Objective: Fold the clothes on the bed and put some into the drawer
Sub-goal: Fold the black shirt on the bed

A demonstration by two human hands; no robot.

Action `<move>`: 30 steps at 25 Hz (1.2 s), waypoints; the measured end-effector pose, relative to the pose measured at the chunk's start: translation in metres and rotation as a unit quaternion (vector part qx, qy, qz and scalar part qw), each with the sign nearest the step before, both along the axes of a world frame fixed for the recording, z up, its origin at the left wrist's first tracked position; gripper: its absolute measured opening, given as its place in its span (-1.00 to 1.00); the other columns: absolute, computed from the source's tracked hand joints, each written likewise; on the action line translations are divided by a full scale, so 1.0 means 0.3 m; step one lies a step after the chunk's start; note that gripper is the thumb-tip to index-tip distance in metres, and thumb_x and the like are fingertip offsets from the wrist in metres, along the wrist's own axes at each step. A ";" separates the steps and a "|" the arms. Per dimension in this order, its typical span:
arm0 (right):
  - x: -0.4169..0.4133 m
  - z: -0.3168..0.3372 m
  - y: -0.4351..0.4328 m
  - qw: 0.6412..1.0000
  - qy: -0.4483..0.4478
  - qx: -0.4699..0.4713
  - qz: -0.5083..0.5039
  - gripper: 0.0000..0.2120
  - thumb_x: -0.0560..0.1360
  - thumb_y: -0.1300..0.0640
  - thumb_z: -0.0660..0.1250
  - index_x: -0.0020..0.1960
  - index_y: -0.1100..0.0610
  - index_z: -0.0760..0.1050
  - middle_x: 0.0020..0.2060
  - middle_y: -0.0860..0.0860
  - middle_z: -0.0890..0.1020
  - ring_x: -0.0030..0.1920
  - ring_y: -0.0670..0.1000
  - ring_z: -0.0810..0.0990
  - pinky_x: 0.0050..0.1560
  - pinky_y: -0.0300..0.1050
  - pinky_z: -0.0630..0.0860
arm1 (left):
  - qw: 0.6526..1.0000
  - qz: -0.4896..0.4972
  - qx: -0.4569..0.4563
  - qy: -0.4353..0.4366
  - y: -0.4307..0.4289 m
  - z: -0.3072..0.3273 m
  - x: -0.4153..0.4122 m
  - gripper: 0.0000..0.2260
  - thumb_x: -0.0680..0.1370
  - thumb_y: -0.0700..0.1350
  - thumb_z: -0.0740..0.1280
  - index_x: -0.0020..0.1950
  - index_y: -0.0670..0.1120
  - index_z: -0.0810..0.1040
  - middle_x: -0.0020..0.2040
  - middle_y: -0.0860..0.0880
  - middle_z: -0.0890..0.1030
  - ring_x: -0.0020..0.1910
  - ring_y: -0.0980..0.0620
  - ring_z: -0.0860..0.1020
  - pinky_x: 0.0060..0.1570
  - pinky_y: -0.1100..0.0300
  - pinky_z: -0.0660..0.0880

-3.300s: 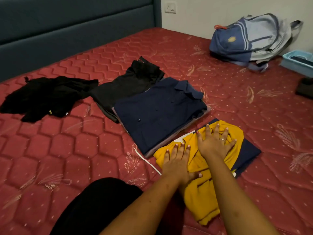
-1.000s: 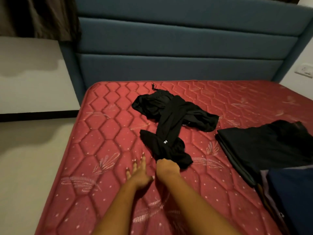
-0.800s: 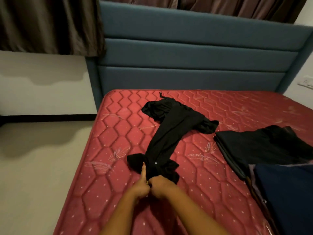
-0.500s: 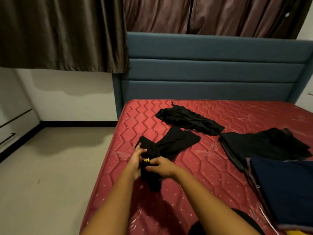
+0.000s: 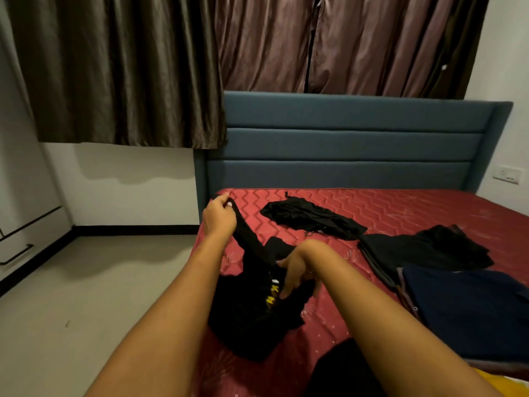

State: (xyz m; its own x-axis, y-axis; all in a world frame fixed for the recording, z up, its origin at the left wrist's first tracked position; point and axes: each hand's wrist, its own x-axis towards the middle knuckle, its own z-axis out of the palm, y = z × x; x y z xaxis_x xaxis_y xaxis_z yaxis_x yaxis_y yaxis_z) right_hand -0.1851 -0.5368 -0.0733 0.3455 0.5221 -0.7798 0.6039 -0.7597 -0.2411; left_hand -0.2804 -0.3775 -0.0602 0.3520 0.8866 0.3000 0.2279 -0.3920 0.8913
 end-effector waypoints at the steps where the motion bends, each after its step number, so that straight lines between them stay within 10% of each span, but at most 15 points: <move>1: 0.022 -0.006 -0.020 0.999 -0.048 -0.006 -0.017 0.00 0.49 0.06 0.43 0.53 -0.16 -0.33 0.49 0.12 0.26 0.38 0.20 0.39 0.07 0.11 0.57 | 0.999 -0.005 -0.011 -0.043 0.005 0.056 -0.005 -0.61 0.60 -0.22 0.25 0.44 -0.05 0.41 0.37 -0.14 0.48 0.33 -0.14 0.44 0.29 0.17 0.32; 3: 0.071 -0.009 -0.068 0.974 -0.160 0.101 -0.124 0.07 0.50 0.12 0.40 0.49 -0.10 -0.48 0.45 0.23 0.32 0.34 0.24 0.44 0.16 0.13 0.50 | 0.991 -0.033 -0.031 -0.127 0.016 0.159 -0.013 -0.48 0.58 -0.22 0.29 0.52 0.01 0.27 0.43 -0.09 0.41 0.38 -0.10 0.40 0.34 0.16 0.32; 7: 0.160 0.067 -0.137 0.802 -0.369 0.345 -0.320 -0.01 0.51 0.12 0.32 0.45 -0.29 -0.47 0.31 0.24 0.46 0.34 0.29 0.39 0.20 0.30 0.39 | 0.957 -0.122 -0.045 -0.258 0.039 0.298 -0.034 -0.29 0.53 -0.32 0.35 0.57 0.03 0.10 0.47 -0.07 0.32 0.35 -0.03 0.39 0.35 0.05 0.38; 11: 0.270 0.178 -0.203 0.700 -0.436 0.417 -0.380 -0.61 0.55 0.11 0.28 0.35 -0.10 0.35 0.55 0.13 0.01 0.48 0.41 -0.23 0.33 0.54 0.00 | 0.923 -0.078 -0.115 -0.360 0.124 0.336 -0.095 -0.17 0.48 -0.32 0.40 0.57 0.11 0.03 0.51 -0.10 0.23 0.35 -0.11 0.40 0.26 -0.07 0.47; 15: 0.309 0.005 -0.211 0.812 -0.374 0.322 -0.311 -0.82 0.59 0.05 0.21 0.14 -0.05 0.54 0.45 0.04 0.32 0.51 0.28 0.04 0.41 0.31 0.11 | 0.943 -0.013 -0.184 -0.275 0.155 0.174 -0.115 -0.21 0.49 -0.30 0.40 0.57 0.07 0.07 0.47 -0.13 0.30 0.33 -0.18 0.42 0.25 -0.06 0.47; 19: 0.206 -0.324 -0.147 0.908 -0.235 0.315 -0.145 -0.70 0.61 0.11 0.19 -0.28 0.04 0.23 -0.05 0.12 0.55 0.06 0.15 0.53 -0.12 -0.09 0.33 | 0.960 0.150 -0.235 0.008 0.125 -0.144 -0.211 -0.33 0.54 -0.22 0.30 0.58 -0.08 0.04 0.53 -0.24 0.12 0.47 -0.26 0.20 0.42 -0.12 0.23; 23: 0.092 -0.467 -0.085 0.894 -0.140 0.383 -0.188 -0.81 0.64 0.14 0.13 -0.15 0.09 0.29 -0.16 0.11 0.48 -0.12 0.06 0.46 -0.18 -0.09 0.29 | 0.928 0.125 -0.301 0.180 0.050 -0.437 -0.309 -0.34 0.42 -0.14 0.47 0.45 -0.16 0.28 0.49 -0.20 0.09 0.33 -0.29 0.33 0.34 -0.05 0.35; 27: 0.009 -0.342 0.040 0.849 -0.077 0.479 -0.209 -0.81 0.64 0.13 0.14 -0.15 0.11 0.33 -0.26 0.06 0.47 -0.23 0.01 0.42 -0.25 -0.11 0.24 | 0.933 -0.230 -0.125 0.246 -0.062 -0.500 -0.229 -0.11 0.22 0.10 0.58 0.48 0.00 0.30 0.50 -0.06 0.27 0.44 -0.08 0.29 0.43 -0.02 0.25; 30: -0.040 -0.221 0.111 0.840 0.087 0.513 -0.154 -0.84 0.57 0.13 0.32 -0.17 0.08 0.40 -0.29 -0.04 0.48 -0.31 -0.13 0.46 -0.28 -0.26 0.39 | 0.953 -0.217 -0.004 0.210 -0.123 -0.458 -0.095 -0.30 0.41 -0.14 0.44 0.50 0.00 0.25 0.42 -0.09 0.37 0.41 -0.17 0.30 0.35 0.00 0.31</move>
State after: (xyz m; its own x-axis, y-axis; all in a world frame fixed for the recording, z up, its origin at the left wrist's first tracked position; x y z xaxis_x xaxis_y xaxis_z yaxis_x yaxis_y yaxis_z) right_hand -0.1970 -0.5034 -0.1394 0.5153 0.8566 -0.0261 0.3050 -0.2118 -0.9285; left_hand -0.3088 -0.4145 -0.1976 0.7736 0.6319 0.0464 0.3825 -0.5241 0.7609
